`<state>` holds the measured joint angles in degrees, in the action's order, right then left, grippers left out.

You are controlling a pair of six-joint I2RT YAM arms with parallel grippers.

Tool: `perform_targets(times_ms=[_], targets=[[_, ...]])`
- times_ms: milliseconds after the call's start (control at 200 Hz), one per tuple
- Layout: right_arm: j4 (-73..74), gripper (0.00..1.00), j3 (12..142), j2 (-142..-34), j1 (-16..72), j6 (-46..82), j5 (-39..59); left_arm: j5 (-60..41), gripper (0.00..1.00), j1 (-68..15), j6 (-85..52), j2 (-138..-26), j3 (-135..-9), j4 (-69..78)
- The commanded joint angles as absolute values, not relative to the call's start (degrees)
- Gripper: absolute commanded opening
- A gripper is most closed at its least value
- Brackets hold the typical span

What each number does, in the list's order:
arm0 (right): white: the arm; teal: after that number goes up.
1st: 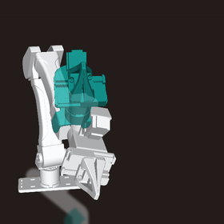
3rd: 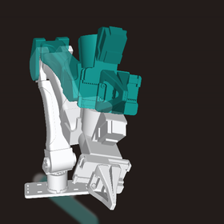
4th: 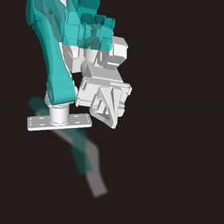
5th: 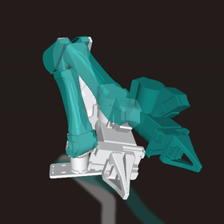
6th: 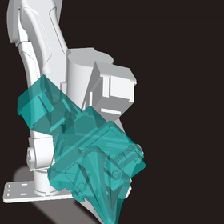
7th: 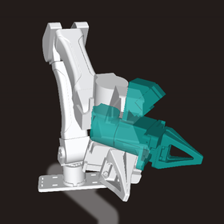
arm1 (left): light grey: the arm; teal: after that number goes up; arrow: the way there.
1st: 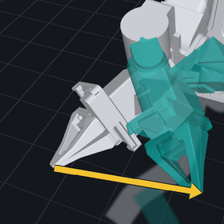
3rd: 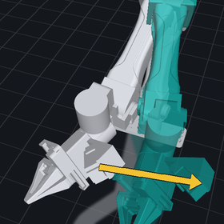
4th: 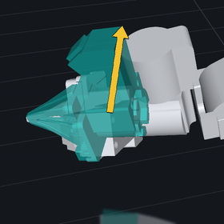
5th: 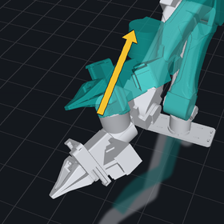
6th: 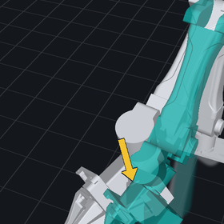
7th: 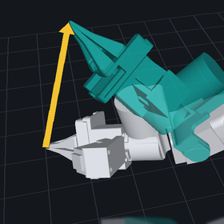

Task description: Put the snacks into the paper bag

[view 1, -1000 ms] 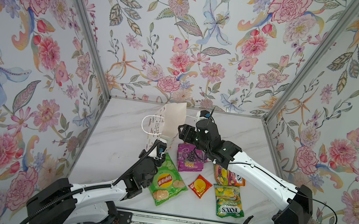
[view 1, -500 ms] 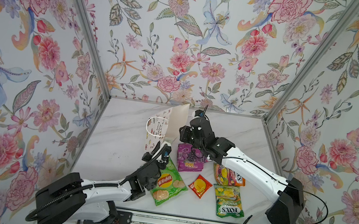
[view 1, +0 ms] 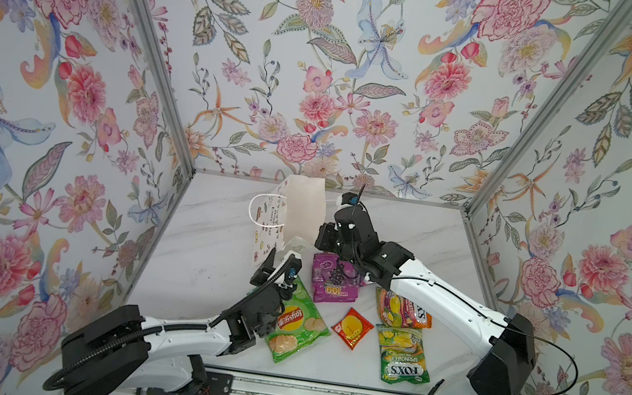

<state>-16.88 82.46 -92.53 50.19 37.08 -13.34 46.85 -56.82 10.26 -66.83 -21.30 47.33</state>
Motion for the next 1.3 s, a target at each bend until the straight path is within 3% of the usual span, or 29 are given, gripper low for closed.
perform_targets(times_ms=[0,190,295,450,906,1296], targets=[[-15.7,0.00,83.6,-91.7,51.6,33.5,-16.0,39.9,0.81,-57.4,-1.6,-57.3,-25.4,31.6],[-12.9,0.00,83.6,-92.5,53.3,30.1,-18.1,33.6,0.87,-54.4,-19.6,-48.1,-38.2,2.9],[-11.7,0.00,83.8,-92.8,55.0,28.2,-20.4,28.4,0.87,-49.7,-28.8,-51.1,-49.1,-11.8],[-10.5,0.00,83.8,-93.0,57.1,26.4,-23.1,28.9,0.87,-47.2,-34.7,-59.2,-62.7,-27.1],[-9.9,0.00,83.9,-93.3,61.1,23.1,-28.5,26.2,0.84,-40.2,-36.7,-59.5,-66.1,-33.0],[-9.6,0.00,84.4,-93.9,62.6,21.2,-31.1,20.0,0.79,-32.0,-37.6,-56.6,-61.1,-31.6]])
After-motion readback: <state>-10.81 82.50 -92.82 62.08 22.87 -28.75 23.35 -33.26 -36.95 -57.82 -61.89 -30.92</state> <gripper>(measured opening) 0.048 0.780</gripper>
